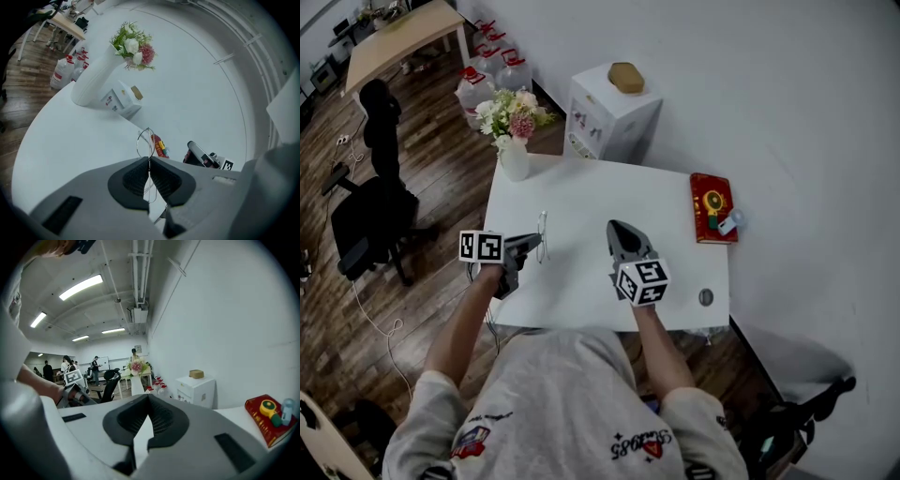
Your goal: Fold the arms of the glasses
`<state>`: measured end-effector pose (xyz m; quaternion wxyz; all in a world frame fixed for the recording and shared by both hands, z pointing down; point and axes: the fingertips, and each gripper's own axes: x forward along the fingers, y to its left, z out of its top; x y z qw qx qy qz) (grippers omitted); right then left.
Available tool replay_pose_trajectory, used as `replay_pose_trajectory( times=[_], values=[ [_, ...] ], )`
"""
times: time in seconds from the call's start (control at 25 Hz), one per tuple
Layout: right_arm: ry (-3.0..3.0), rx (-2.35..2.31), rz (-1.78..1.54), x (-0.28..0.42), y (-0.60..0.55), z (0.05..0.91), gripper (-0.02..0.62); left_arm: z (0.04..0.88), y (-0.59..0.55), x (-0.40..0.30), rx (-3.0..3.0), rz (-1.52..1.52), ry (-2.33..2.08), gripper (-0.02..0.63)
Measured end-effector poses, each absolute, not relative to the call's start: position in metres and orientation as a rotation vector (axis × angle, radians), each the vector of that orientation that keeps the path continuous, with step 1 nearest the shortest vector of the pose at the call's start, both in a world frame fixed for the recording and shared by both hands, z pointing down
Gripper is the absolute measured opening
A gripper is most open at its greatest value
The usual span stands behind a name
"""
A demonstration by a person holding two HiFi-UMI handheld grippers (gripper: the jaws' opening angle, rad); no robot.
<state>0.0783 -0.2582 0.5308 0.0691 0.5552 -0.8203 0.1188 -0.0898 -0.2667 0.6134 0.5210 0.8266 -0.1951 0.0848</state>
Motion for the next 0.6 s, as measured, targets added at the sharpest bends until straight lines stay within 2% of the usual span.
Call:
replay_pose_trajectory(
  times=[0.28, 0.6],
  values=[
    [-2.467, 1.758, 0.19, 0.083, -0.251, 0.496, 0.003, 0.612, -0.268, -0.098, 1.982, 0.206, -0.477, 0.012],
    [-2.453, 1.752, 0.226, 0.083, -0.245, 0.503, 0.003, 0.608, -0.269, -0.1, 1.985, 0.188, -0.48, 0.012]
  ],
)
